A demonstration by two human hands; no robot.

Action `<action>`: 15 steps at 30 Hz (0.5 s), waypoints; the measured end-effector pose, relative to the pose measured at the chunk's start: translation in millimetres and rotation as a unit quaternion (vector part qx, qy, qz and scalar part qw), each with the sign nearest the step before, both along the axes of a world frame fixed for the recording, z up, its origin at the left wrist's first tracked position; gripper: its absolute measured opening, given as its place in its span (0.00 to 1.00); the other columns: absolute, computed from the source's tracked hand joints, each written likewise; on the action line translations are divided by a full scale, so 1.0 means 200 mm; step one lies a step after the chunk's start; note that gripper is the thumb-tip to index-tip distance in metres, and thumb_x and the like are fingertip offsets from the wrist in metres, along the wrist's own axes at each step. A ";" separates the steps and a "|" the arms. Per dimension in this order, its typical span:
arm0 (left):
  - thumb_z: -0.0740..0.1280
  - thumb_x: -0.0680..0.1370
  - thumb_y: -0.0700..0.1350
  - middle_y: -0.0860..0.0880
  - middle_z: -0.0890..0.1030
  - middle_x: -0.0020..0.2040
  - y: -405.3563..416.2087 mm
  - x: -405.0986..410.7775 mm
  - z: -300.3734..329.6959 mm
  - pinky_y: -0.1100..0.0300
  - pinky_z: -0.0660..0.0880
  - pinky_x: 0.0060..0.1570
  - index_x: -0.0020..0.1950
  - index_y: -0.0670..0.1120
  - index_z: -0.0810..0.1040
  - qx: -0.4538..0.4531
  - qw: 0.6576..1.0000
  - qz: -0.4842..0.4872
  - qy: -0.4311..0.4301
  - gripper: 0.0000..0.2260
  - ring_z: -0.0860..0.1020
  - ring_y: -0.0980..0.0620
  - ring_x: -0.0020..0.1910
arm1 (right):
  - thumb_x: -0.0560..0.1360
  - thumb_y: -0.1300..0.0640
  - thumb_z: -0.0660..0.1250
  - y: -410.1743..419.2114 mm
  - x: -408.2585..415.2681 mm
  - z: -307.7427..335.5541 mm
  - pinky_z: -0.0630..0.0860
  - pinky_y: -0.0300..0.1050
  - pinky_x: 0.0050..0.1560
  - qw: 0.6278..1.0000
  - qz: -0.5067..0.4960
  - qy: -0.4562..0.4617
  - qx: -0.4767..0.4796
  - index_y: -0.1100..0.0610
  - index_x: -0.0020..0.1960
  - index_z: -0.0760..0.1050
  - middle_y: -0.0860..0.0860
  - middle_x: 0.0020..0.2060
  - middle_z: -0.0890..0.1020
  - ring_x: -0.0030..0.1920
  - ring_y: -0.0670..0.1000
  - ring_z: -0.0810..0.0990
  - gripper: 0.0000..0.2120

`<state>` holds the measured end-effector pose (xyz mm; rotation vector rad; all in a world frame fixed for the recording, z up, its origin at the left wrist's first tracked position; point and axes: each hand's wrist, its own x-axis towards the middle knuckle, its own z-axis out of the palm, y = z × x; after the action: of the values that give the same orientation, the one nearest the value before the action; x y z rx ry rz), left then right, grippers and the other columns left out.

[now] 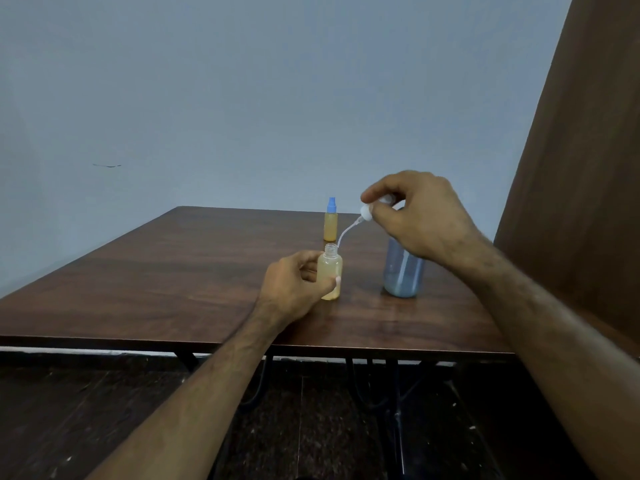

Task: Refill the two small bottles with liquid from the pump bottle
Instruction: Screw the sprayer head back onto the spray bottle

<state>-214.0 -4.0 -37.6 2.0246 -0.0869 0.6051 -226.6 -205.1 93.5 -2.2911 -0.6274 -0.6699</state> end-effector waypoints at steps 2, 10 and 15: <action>0.79 0.70 0.49 0.58 0.85 0.47 0.00 0.00 0.00 0.67 0.80 0.49 0.62 0.52 0.83 0.004 1.000 0.002 -0.002 0.21 0.83 0.61 0.44 | 0.81 0.59 0.71 0.01 0.01 0.03 0.73 0.29 0.44 1.000 0.007 0.002 -0.002 0.49 0.57 0.88 0.43 0.48 0.86 0.48 0.43 0.82 0.10; 0.79 0.70 0.50 0.61 0.85 0.45 0.00 0.00 0.00 0.71 0.79 0.45 0.61 0.54 0.83 0.007 1.000 -0.008 -0.003 0.20 0.82 0.65 0.43 | 0.81 0.58 0.71 0.06 0.02 0.09 0.68 0.23 0.35 0.999 0.006 -0.007 -0.054 0.48 0.57 0.87 0.36 0.40 0.79 0.40 0.36 0.78 0.09; 0.79 0.71 0.51 0.60 0.84 0.46 0.01 -0.01 0.00 0.70 0.79 0.45 0.62 0.54 0.82 0.002 1.000 -0.007 0.000 0.20 0.82 0.65 0.43 | 0.82 0.58 0.71 0.09 0.02 0.09 0.67 0.28 0.40 0.997 0.006 -0.005 -0.082 0.49 0.59 0.87 0.42 0.45 0.79 0.45 0.42 0.77 0.10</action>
<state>-215.6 -2.7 -37.4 2.0267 -0.1020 0.5964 -222.4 -186.9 111.6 -2.4340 -0.7238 -0.6458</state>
